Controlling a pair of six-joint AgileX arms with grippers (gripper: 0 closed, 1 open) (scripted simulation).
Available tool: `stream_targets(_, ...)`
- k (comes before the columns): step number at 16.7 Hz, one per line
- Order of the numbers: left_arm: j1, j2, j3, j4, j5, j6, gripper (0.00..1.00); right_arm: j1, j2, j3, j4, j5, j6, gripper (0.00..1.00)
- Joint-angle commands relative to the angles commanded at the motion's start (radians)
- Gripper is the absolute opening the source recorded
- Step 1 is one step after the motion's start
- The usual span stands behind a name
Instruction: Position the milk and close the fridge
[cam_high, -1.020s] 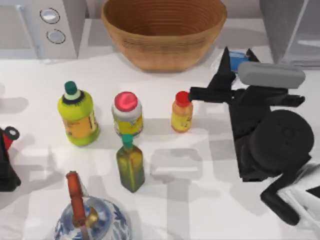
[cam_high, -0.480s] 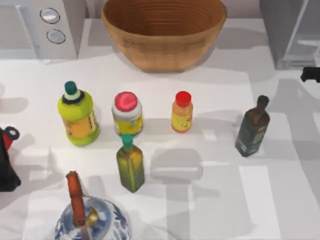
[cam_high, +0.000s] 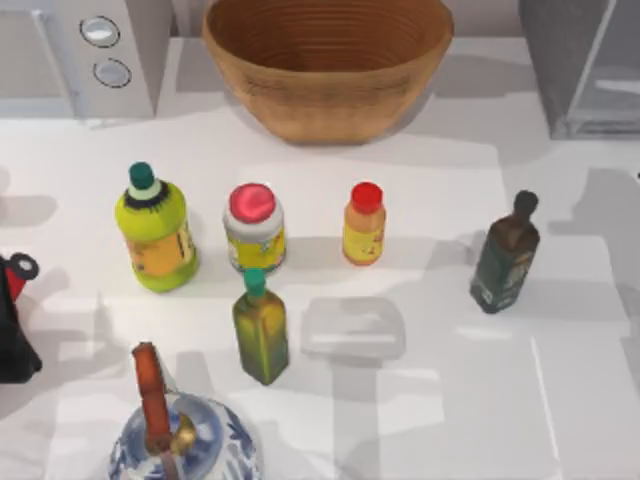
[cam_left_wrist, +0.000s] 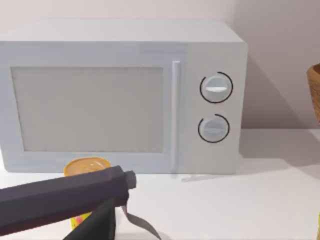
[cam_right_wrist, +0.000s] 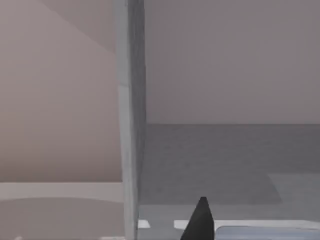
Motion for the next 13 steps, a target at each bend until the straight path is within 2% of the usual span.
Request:
stream_targets(6, 0.000, 0.000, 0.000, 0.000, 0.000, 0.000, 1.00, -0.019, 0.081, 0.106, -0.016, -0.028, -0.002, 0.00)
stream_targets(13, 0.000, 0.000, 0.000, 0.000, 0.000, 0.000, 1.00, -0.108, 0.413, 0.525, -0.099, -0.130, -0.019, 0.00)
